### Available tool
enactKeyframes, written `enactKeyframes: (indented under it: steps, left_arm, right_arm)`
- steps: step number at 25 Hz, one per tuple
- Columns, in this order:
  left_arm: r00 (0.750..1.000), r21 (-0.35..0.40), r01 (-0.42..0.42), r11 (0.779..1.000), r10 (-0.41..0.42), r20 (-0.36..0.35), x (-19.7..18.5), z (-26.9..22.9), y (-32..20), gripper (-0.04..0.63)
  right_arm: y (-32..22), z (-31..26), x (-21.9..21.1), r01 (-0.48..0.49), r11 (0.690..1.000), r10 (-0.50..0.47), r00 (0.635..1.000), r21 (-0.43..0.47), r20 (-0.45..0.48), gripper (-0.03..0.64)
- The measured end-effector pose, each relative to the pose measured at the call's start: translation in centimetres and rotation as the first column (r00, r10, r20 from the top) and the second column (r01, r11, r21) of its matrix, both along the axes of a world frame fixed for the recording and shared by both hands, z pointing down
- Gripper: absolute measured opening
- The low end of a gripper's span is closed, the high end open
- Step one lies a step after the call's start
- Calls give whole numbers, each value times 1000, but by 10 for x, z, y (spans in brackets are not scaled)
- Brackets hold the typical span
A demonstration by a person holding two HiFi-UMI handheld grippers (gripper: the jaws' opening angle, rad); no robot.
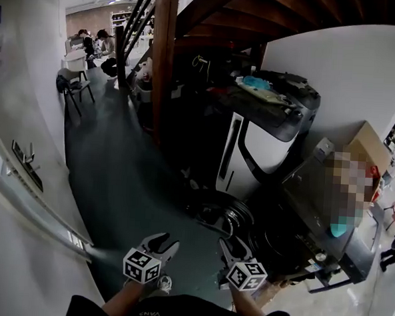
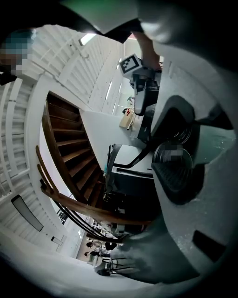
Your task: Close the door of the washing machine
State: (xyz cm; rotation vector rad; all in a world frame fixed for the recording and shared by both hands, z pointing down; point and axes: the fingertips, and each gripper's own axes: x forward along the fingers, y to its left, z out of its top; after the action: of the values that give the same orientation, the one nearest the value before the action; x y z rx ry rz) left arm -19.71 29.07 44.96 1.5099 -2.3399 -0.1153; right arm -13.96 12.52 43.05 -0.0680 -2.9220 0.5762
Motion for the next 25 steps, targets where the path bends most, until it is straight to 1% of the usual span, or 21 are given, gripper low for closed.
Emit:
enactKeyframes:
  steps: [7,12,16,19,25]
  left_arm:
    - [999,-21,-45,999,45,-17,-72,10,14,172]
    - [998,-47,-62,997,61,-25,-116,18,32,195]
    - [996,-66,-82,994,80,-34,-142,28,37,195]
    - [994,-79,-102,992,98,-52,-154,37,31,196]
    - [991,-113,-129,985,123,-59,-179,57,2,202]
  right_arm:
    - [8,10,-64,-71,997,71,997,-17,-12,201]
    - [18,17,-99,-125,992,124,992,-28,-17,202]
    - [22,26,-117,-151,987,150,988,-45,-34,201]
    - [20,33,-124,-167,985,164,985,-50,-57,201]
    - [-8,51,-140,-193,979,187,977,-59,-103,201]
